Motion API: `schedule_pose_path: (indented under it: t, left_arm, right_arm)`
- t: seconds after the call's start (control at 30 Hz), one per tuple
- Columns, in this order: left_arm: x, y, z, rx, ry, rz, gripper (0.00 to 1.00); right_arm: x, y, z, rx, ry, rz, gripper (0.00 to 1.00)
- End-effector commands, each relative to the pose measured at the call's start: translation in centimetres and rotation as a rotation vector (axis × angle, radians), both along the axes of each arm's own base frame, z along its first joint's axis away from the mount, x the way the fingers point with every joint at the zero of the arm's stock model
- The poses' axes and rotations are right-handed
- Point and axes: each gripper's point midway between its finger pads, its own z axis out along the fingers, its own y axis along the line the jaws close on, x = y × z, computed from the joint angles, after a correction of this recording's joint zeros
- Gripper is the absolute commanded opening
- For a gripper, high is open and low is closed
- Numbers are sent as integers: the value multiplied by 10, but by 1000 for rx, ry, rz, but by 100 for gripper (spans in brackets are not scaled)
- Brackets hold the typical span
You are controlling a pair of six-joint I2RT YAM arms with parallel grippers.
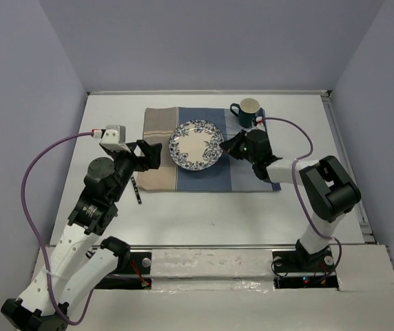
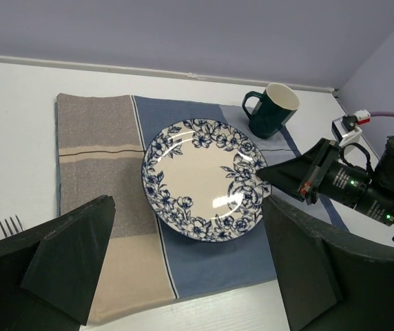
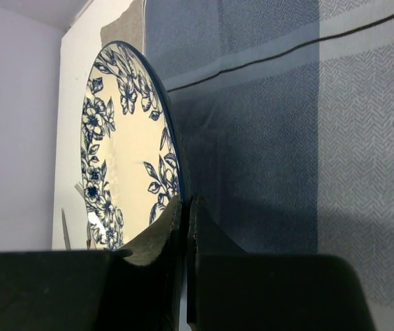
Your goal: Set the dinner table for one person
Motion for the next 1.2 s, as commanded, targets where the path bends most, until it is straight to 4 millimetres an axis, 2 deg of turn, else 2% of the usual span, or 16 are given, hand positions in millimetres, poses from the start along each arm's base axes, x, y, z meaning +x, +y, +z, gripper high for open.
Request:
schedule_pose_path:
  t: [0.0,0.17,0.23,0.5,0.53,0.6,0.63,0.73,0.77,0.8,0.87,0.9,0.97,1.0,1.07,1.17]
  left_arm:
    - [0,1,23,-20,-71,-3,99]
    - [1,1,22,-17,-69,-1,99]
    - [0,1,23,-20,-71,-1,99]
    - [0,0,23,-21,-71,-6,99]
    - [1,0,22,-20,-68,-6,99]
    - [1,0,22,-19,-70,-7,99]
    - [0,1,23,-22,-72,-3,99]
    - [0,3,24,-22,-75,5,99]
    - [0,3,24,-23,-75,7,99]
    - [0,4,24,-22,-75,7,99]
    - [0,5,24,-23,-75,13,99]
    - [1,5,24,-23,-75,16,99]
    - [1,8,24,-30,-74,29,99]
    - [2,9,24,-33,-74,40,99]
    - [3,18,25,-43,-77,89,99]
    - [1,35,33,-74,-99,164,99]
  right_arm:
    - [35,24,100,213,-252,-5,0]
    - [44,41,83,212,-209,31,0]
    - [46,42,76,219,-191,29,0]
    - [41,43,27,176,-85,38,0]
    - [39,44,21,162,-71,48,13]
    - [35,45,11,144,-47,67,27]
    - [32,43,4,120,-27,71,40]
    - [28,37,-9,53,11,66,55]
    - [28,34,-6,38,9,55,65]
    - [25,31,-10,9,35,52,70]
    - [25,25,-1,-46,13,53,77]
    - [21,20,-4,-97,23,56,79]
    - [14,15,-1,-156,13,56,88]
    - [10,13,9,-179,-8,48,89]
    - [2,3,7,-260,-2,67,90]
    - [-19,20,27,-321,-90,125,86]
